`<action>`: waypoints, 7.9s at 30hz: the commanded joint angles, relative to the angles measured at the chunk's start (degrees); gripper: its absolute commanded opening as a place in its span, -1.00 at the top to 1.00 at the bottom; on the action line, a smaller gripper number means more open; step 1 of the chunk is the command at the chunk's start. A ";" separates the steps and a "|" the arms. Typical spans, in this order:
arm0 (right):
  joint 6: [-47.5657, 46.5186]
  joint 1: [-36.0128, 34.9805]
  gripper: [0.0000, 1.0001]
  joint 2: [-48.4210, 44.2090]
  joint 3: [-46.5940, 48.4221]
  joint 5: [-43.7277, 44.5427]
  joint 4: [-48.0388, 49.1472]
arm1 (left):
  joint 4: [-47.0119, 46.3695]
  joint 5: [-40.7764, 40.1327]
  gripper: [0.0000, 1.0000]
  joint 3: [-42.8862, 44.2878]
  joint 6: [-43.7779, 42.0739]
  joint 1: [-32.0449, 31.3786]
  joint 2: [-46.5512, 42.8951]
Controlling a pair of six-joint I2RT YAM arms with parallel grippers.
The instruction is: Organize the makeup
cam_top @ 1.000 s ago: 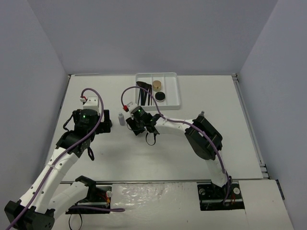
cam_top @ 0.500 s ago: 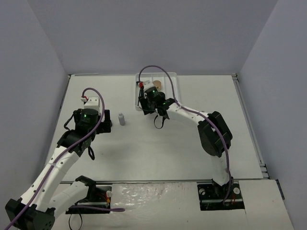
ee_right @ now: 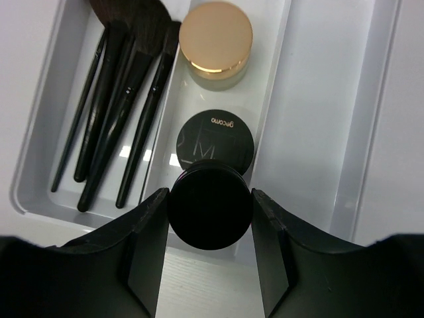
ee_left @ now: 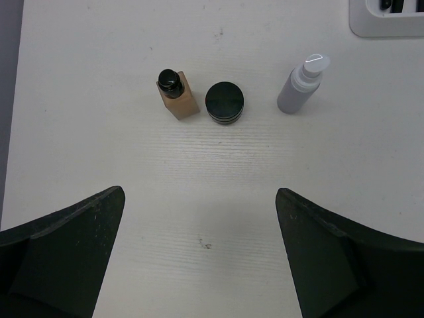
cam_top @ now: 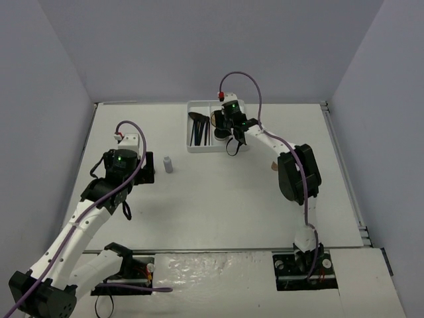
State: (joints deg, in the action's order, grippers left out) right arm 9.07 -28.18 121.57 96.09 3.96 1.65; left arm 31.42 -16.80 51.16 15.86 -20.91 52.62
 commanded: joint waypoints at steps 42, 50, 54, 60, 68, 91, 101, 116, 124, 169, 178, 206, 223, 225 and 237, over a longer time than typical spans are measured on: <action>-0.91 0.59 1.00 6.39 7.40 0.58 2.66 | -1.98 -0.29 -0.94 2.36 0.31 0.24 0.99; -0.01 0.30 0.99 4.73 4.09 0.83 2.32 | -2.14 0.36 -0.94 2.46 0.23 0.16 1.33; -0.02 0.24 0.99 4.37 3.93 1.22 2.05 | -2.06 0.36 -0.94 2.37 0.14 0.16 0.99; 0.07 0.24 1.00 6.12 5.85 0.87 1.08 | -2.06 0.45 -0.94 2.46 0.14 0.16 1.26; -0.39 0.55 1.00 10.21 10.19 0.68 0.55 | -1.89 -0.04 -0.94 2.37 0.09 0.16 1.29; -3.06 1.68 0.99 10.48 15.45 0.21 0.97 | -2.03 -0.12 -0.94 2.37 -0.12 0.16 1.38; -2.84 0.77 0.99 2.98 6.35 0.87 1.87 | -2.24 0.54 -0.94 2.54 -0.12 0.25 1.17; -3.18 0.24 0.99 10.36 11.05 0.17 2.13 | -1.89 0.19 -0.94 2.46 -0.04 0.16 1.34; -3.27 0.31 0.97 15.41 16.41 1.24 3.20 | -1.73 0.03 -0.94 2.28 -0.05 0.16 1.41; 2.04 0.97 -0.86 -36.28 -24.40 4.59 7.09 | -9.26 -2.22 -0.62 6.44 25.08 2.76 27.61; 2.87 1.27 -0.87 -43.36 -31.14 3.97 6.98 | -15.25 -3.50 -0.45 7.16 29.89 4.81 34.50; 3.85 1.29 -0.87 -47.48 -35.97 -0.10 6.44 | -17.71 -5.53 -0.26 11.94 36.08 7.55 46.16; 4.11 1.34 -0.90 -47.57 -36.00 0.26 6.39 | -8.63 -0.34 0.88 3.41 31.85 6.85 27.69; 4.11 1.37 -0.90 -47.57 -35.89 0.26 6.36 | -8.20 3.36 0.91 2.48 29.83 6.09 24.30; 4.37 1.55 -0.91 -49.61 -36.33 1.76 4.32 | -10.69 7.32 0.91 15.71 18.06 -16.04 31.70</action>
State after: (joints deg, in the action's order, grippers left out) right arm 13.08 -26.96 75.52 59.33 4.27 4.46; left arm 24.80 -11.94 59.03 38.98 -32.57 78.03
